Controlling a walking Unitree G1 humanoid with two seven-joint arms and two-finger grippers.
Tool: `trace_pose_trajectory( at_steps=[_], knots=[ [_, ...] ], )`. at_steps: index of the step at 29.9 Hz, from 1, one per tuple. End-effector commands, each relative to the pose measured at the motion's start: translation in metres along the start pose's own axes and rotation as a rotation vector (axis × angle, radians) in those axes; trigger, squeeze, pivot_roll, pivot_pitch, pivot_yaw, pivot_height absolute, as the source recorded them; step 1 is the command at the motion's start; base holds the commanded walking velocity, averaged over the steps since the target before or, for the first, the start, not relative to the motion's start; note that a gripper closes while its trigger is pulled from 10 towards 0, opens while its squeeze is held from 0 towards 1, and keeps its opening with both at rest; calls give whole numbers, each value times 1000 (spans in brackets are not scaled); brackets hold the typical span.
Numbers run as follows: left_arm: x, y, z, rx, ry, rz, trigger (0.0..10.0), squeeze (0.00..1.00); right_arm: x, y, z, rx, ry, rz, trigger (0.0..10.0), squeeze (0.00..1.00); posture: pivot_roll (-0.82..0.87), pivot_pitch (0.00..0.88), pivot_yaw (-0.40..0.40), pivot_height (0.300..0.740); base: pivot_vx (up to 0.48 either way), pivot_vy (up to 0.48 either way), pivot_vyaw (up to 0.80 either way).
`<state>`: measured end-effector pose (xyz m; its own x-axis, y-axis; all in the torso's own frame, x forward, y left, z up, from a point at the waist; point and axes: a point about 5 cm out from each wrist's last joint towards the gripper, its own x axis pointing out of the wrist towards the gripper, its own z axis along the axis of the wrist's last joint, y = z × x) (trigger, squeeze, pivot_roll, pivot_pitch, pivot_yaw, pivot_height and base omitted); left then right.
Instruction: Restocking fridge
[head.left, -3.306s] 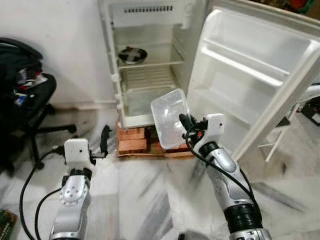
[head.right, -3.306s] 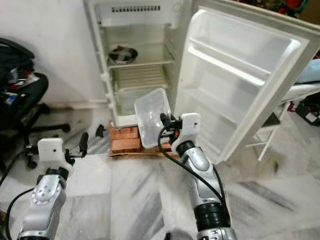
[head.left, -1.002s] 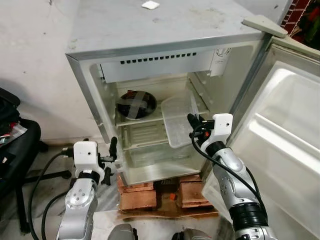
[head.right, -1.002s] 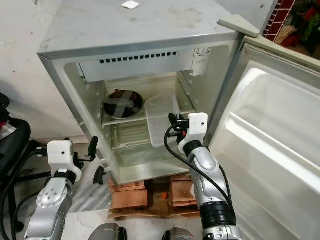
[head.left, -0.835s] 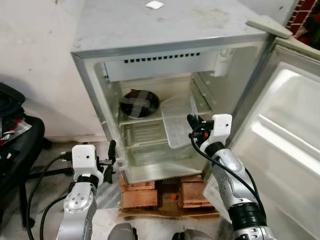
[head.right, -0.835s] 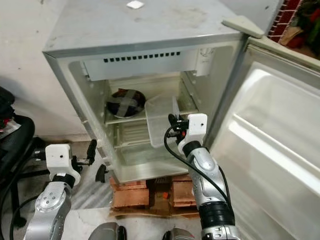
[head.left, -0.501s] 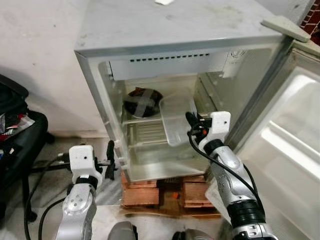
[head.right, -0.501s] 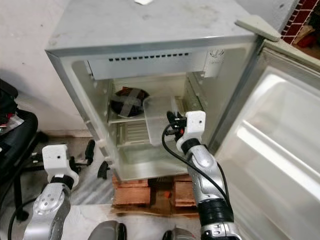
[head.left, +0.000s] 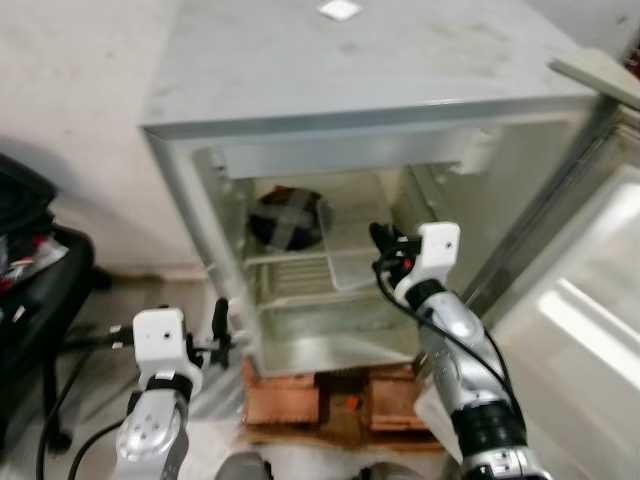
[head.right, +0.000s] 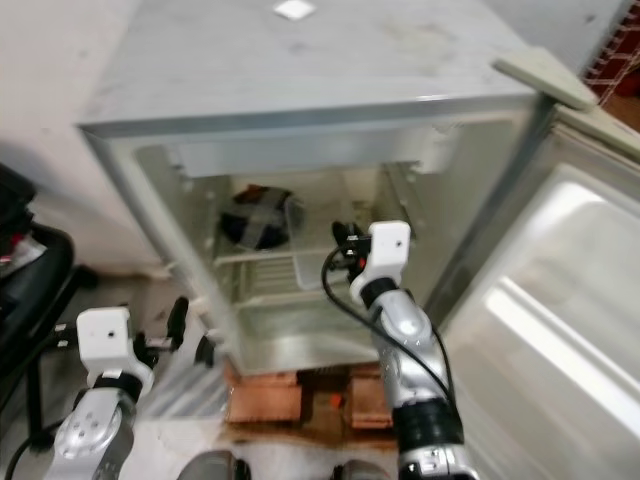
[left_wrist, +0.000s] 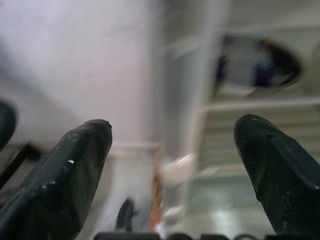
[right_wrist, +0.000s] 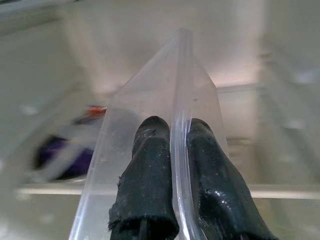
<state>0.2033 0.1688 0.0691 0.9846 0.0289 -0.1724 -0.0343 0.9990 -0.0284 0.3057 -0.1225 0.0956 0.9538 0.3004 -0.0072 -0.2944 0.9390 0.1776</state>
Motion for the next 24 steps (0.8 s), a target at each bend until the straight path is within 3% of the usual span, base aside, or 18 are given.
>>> trace_pose_trajectory(
  at_steps=[1,12,21,24],
  knots=[
    [-2,-1,0,-6,13,2,10000,0,-1,-6,1,2,-6,-23,10000,0,134,81,8,740,0,0,0],
    [-7,-2,1,-4,25,12,10000,0,9,-7,3,8,-7,-35,10000,0,157,97,1,740,0,0,0],
    [-18,-2,1,-3,46,43,10000,0,34,5,4,19,4,-37,10000,0,219,145,-17,740,0,0,0],
    [-30,0,2,-7,63,76,10000,0,48,7,4,35,28,-78,10000,0,257,180,-28,740,0,0,0]
  ],
)
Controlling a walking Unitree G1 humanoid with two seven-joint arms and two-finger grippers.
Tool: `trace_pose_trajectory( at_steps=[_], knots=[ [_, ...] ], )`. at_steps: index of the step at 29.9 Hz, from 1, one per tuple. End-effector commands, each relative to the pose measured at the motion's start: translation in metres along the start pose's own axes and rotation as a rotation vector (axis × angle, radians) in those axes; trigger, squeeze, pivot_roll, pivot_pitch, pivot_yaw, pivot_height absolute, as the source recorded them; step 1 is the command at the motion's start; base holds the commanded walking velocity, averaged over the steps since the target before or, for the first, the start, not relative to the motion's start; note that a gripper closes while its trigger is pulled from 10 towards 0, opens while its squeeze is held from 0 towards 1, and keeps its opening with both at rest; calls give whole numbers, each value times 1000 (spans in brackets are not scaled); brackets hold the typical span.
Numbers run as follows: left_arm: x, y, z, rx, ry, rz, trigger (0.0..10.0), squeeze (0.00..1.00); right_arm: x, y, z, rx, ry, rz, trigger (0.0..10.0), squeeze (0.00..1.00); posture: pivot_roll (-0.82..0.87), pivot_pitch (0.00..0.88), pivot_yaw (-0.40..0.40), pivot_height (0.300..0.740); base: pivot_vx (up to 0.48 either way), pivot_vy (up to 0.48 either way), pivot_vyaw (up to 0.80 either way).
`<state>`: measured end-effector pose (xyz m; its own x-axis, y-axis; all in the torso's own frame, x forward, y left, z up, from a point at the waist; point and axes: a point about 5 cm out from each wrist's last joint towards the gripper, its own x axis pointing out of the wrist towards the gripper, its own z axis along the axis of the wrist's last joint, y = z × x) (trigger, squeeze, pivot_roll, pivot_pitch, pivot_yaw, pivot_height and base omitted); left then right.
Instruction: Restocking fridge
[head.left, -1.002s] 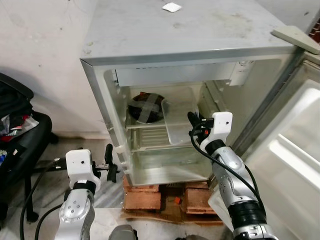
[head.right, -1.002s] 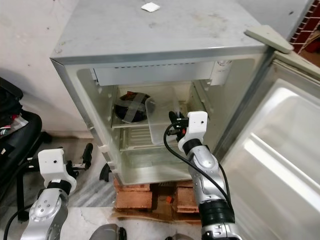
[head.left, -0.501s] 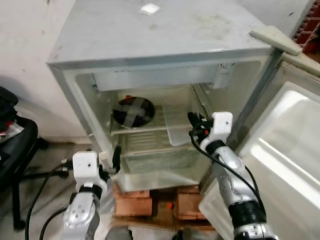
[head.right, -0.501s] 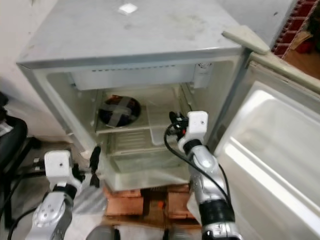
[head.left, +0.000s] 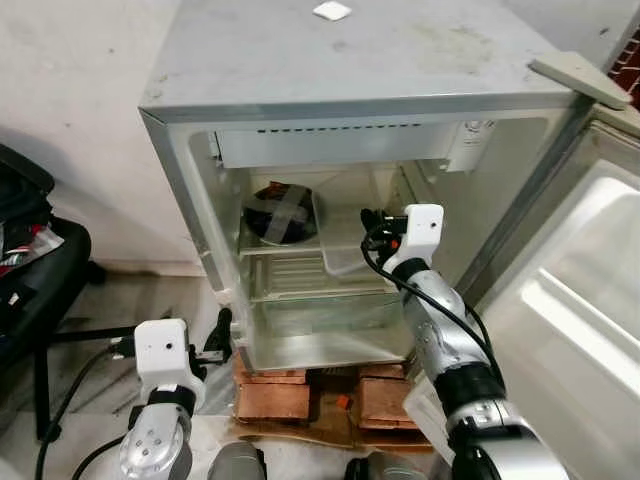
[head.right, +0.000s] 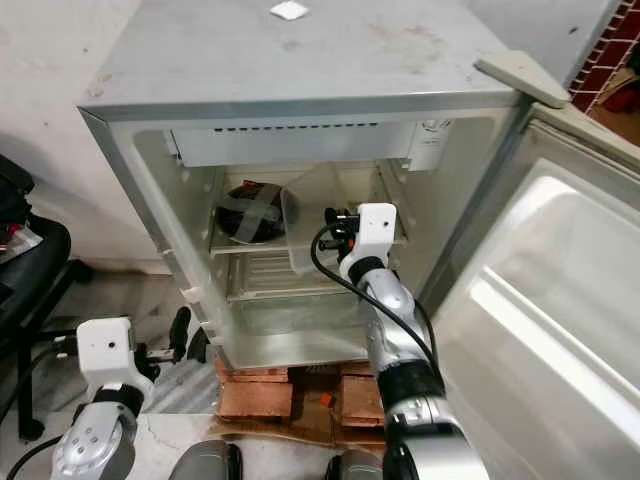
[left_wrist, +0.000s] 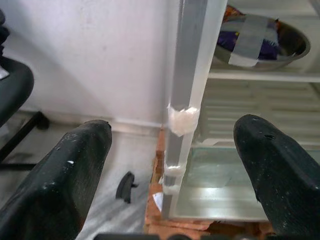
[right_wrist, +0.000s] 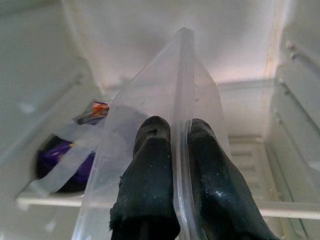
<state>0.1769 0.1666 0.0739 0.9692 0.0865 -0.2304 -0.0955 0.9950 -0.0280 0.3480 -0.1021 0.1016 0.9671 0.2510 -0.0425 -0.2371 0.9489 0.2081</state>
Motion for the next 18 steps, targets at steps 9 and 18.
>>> trace_pose_trajectory(
  at_steps=[9,18],
  knots=[
    [-27,-1,-5,-9,57,33,10000,0,17,-20,25,-16,-55,-143,10000,0,282,246,-39,740,0,0,0],
    [-33,5,2,14,57,55,10000,0,27,-16,30,-8,-53,-238,10000,0,314,288,-59,740,0,0,0]
  ],
)
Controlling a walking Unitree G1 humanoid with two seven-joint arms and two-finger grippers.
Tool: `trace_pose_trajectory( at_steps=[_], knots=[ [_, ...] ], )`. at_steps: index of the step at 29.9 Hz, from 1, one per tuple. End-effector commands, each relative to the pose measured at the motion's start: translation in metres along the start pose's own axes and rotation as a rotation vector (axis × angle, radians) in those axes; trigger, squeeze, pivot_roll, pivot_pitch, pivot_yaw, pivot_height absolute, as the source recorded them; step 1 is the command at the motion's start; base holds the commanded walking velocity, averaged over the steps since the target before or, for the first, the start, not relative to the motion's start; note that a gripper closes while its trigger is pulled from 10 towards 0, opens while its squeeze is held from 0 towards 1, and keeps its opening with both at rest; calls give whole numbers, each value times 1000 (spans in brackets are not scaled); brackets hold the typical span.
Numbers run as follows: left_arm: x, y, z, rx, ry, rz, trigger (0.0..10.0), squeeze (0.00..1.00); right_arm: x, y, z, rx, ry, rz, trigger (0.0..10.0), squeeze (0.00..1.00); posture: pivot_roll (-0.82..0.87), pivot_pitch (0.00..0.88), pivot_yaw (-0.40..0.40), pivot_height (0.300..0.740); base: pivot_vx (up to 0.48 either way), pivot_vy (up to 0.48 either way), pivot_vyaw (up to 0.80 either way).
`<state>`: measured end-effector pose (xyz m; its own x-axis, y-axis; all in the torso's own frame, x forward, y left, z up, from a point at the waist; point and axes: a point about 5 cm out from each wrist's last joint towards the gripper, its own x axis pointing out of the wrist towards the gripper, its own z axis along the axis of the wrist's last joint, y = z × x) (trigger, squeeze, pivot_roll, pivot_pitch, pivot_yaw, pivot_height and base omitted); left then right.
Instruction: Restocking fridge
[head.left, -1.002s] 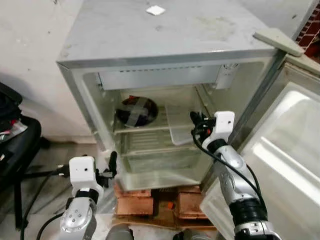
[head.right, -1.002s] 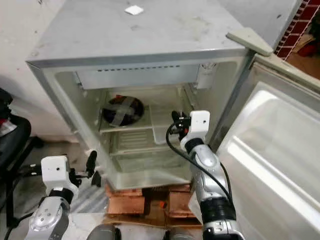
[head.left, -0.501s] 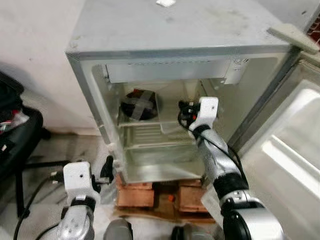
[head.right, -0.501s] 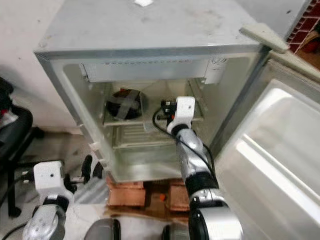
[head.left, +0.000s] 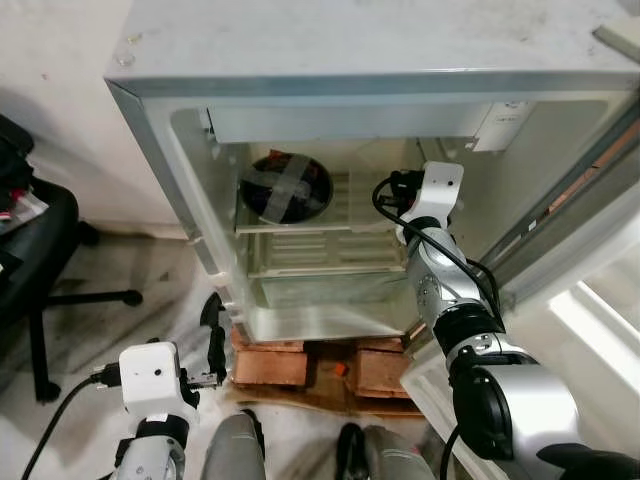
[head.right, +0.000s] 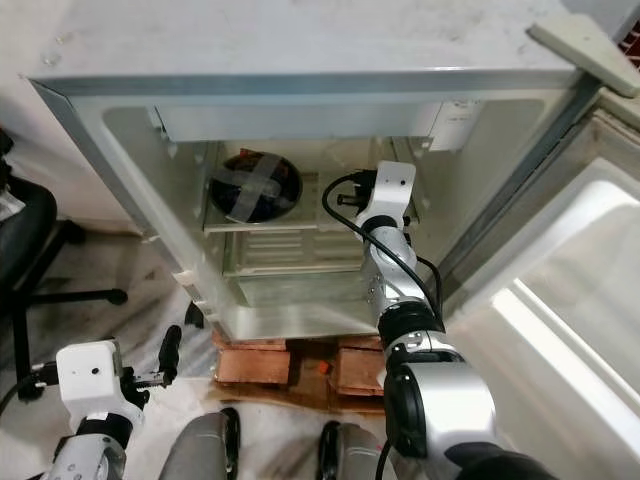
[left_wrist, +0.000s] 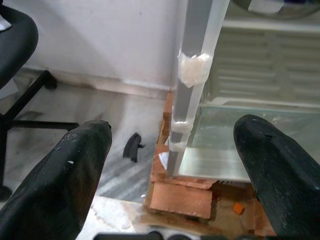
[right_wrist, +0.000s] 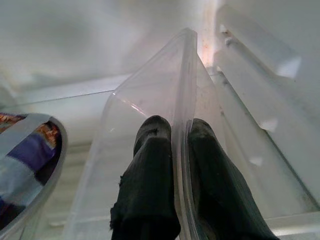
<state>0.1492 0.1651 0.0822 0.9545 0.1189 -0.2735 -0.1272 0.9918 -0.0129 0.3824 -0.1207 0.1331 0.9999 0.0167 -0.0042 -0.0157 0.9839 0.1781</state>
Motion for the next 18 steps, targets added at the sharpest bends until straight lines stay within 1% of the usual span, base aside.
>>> trace_pose_trajectory(
  at_steps=[1,2,3,4,5,7,8,10,11,12,13,18],
  knots=[
    [-5,5,0,9,14,21,10000,0,-1,6,-7,13,34,-13,10000,0,316,290,-60,740,0,0,0],
    [-6,5,0,11,16,23,10000,0,0,9,-7,14,37,-13,10000,0,317,292,-60,740,0,0,0],
    [-8,5,-1,11,24,26,10000,0,1,16,-8,28,49,-16,10000,0,318,299,-62,740,0,0,0],
    [-9,5,-2,10,26,26,10000,0,1,19,-8,34,53,-18,10000,0,319,300,-62,740,0,0,0],
    [-10,2,-2,6,28,21,10000,0,2,24,-10,82,82,-26,10000,0,321,302,-62,740,0,0,0],
    [-11,-1,-1,1,24,12,10000,0,3,27,-10,123,104,-35,10000,0,328,309,-66,740,0,0,0],
    [-11,-3,1,-1,19,5,10000,0,4,32,-9,142,111,-33,10000,0,331,311,-67,740,0,0,0],
    [-11,-3,2,-2,18,6,10000,0,5,37,-6,140,109,-27,10000,0,331,311,-67,740,0,0,0],
    [-11,-2,2,-2,18,14,10000,0,7,42,-3,155,105,-18,10000,365,339,314,-71,740,0,0,0],
    [-11,-2,2,-3,18,17,10000,0,7,43,-2,160,103,-15,10000,365,339,314,-71,740,0,0,0],
    [-11,-1,2,-3,18,19,10000,0,8,44,0,159,99,-12,10000,1000,343,314,-73,740,0,0,0],
    [-10,-3,5,-12,6,16,10000,0,12,51,8,127,104,29,10000,1000,347,310,-78,740,0,0,0]
  ],
)
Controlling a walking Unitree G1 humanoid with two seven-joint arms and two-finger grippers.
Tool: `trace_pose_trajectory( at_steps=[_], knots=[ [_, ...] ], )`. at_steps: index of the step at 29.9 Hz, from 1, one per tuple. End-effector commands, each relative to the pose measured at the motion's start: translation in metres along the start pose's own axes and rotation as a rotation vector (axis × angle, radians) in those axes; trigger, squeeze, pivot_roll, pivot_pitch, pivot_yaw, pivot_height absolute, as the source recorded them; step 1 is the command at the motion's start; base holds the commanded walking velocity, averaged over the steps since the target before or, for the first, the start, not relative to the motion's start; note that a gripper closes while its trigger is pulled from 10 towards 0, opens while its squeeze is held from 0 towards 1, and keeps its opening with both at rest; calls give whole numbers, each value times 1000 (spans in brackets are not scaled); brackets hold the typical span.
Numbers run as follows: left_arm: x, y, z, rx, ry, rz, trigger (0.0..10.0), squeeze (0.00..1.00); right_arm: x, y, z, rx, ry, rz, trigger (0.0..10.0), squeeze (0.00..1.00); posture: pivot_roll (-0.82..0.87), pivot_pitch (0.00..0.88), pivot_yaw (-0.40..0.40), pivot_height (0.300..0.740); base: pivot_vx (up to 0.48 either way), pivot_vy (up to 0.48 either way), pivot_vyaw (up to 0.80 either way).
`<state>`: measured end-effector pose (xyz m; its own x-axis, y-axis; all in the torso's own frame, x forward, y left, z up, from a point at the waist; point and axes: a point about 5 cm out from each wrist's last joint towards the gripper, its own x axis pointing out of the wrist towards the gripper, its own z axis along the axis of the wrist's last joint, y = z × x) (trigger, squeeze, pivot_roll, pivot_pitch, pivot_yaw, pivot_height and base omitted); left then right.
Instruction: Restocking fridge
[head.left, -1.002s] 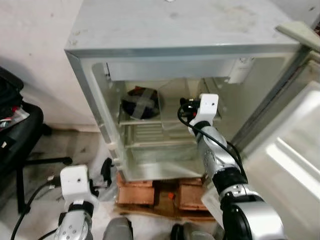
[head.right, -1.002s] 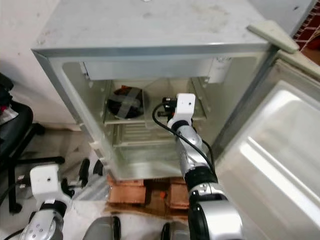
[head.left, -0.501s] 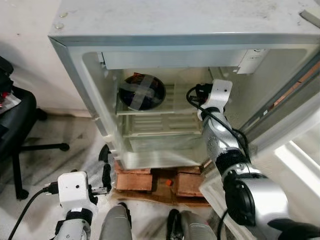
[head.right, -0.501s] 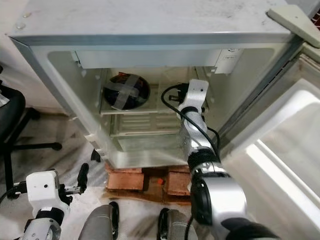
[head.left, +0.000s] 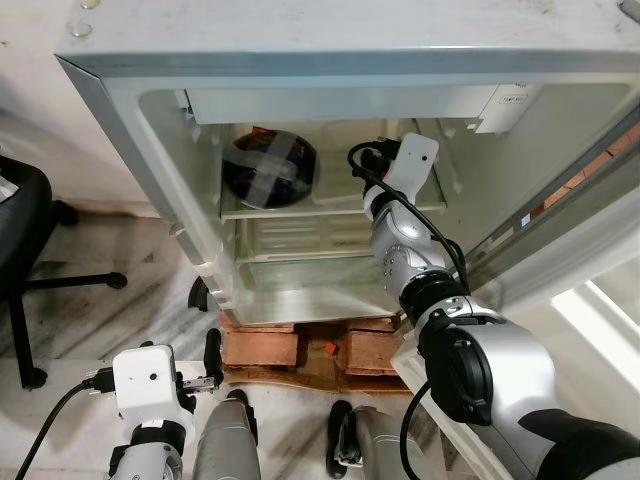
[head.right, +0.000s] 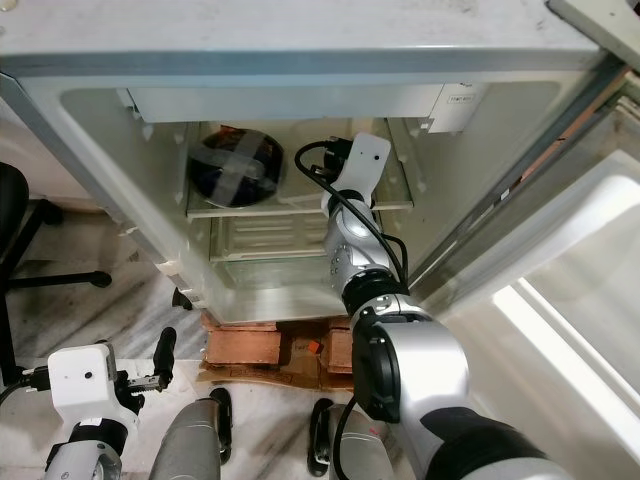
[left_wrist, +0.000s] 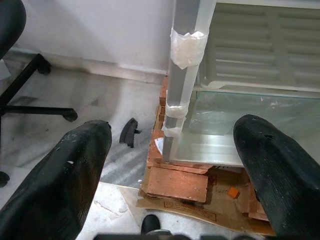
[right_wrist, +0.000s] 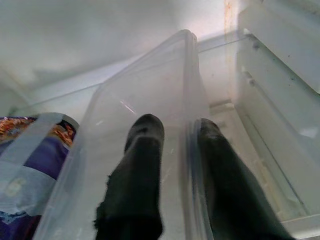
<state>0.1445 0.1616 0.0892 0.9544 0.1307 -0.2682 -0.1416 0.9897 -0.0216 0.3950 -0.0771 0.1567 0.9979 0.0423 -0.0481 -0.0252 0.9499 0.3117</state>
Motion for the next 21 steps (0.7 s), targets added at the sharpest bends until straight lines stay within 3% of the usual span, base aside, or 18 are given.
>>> trace_pose_trajectory(
  at_steps=[1,9,15,21],
  knots=[
    [-3,0,0,1,11,4,10000,0,-1,3,-8,-10,56,11,10000,1000,347,310,-78,740,0,0,0],
    [3,1,3,5,-11,24,10000,0,10,8,41,-322,-148,90,10000,1000,342,294,-83,740,0,0,0],
    [6,2,3,9,-14,24,10000,0,11,2,50,-348,-179,101,10000,1000,333,289,-80,740,0,0,0],
    [8,2,3,12,-17,22,10000,0,9,-5,39,-377,-152,121,10000,1000,336,287,-78,740,0,0,0]
  ],
)
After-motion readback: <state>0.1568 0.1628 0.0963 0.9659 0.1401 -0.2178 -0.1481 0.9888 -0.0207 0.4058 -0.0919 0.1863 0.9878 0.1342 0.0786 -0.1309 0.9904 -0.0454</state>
